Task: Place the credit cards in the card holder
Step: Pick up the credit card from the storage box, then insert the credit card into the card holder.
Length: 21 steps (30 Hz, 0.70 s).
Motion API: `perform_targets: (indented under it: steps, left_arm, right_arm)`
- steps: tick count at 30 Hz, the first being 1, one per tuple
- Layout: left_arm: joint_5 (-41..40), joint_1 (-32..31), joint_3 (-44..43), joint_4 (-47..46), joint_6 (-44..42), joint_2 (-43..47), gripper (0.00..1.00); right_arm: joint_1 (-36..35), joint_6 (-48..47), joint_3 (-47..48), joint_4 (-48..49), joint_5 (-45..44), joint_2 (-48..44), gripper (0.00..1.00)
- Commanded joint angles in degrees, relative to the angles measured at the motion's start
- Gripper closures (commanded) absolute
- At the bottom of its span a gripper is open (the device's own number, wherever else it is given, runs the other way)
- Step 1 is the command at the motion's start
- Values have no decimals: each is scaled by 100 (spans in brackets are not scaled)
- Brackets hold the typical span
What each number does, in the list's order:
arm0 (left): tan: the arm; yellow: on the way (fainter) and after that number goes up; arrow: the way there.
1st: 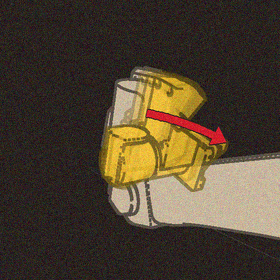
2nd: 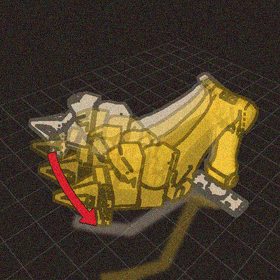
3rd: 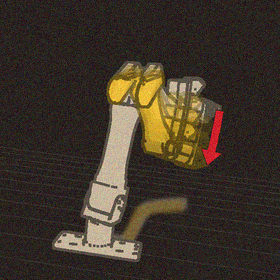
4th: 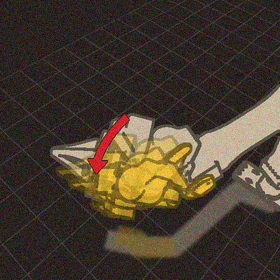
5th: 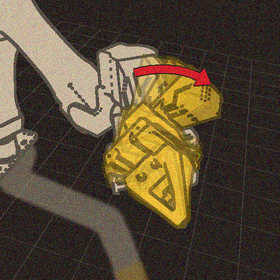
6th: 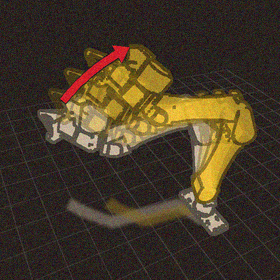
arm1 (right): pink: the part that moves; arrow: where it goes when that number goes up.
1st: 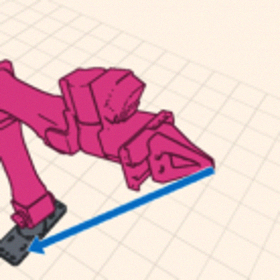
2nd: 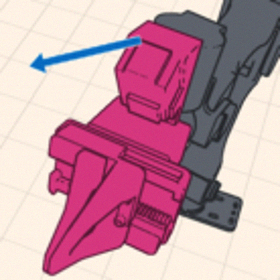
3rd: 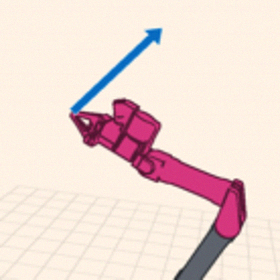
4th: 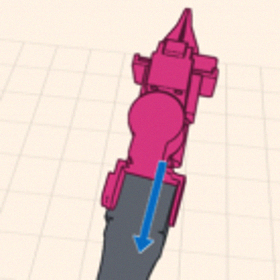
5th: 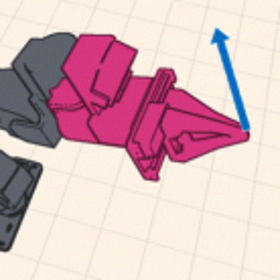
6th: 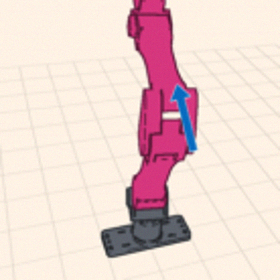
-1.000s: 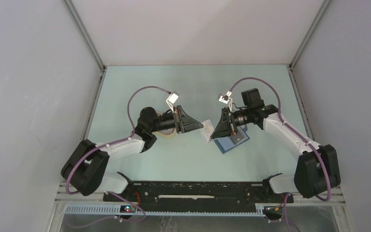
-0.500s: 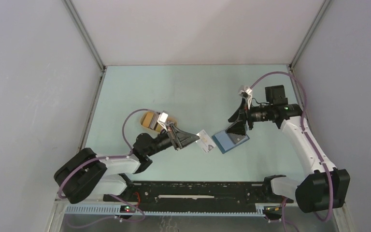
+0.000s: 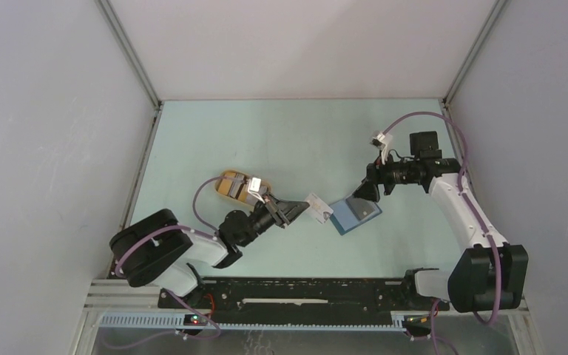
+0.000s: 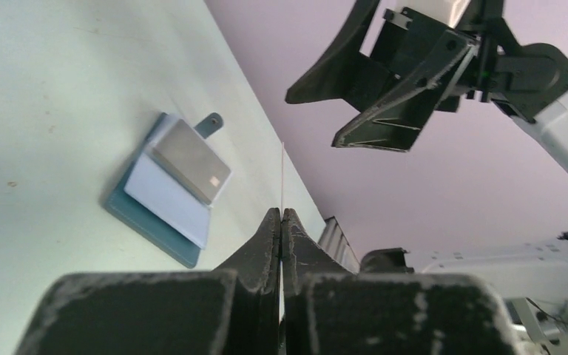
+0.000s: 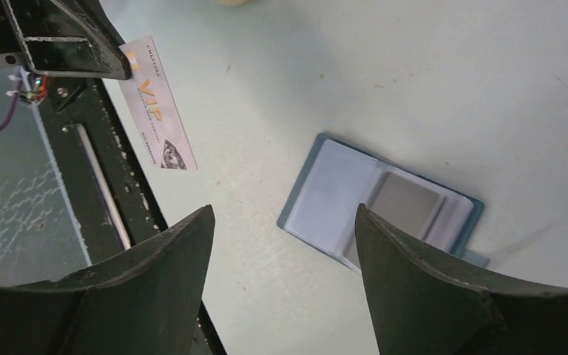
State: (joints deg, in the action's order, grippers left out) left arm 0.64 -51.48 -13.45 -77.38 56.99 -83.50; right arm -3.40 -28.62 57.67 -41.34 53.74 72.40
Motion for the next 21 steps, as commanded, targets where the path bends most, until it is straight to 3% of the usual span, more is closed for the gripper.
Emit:
perform_targets:
  steps: [1,9,17,21]
  left_arm:
    - [-686,-78,-246,-323,-27,-367,100]
    - [-1288,-187,-621,-509,276,-1199,100]
    - [-1231,-187,-1442,-596,532,-2237,100]
    - [-1199,-187,-1776,-448,560,-2554,100]
  right_arm:
    - [19,-57,-25,176,-520,95,21]
    - [54,103,-26,380,-1143,613,22]
    - [154,563,166,534,-1797,1442,32]
    - [248,537,206,532,-2026,1703,32]
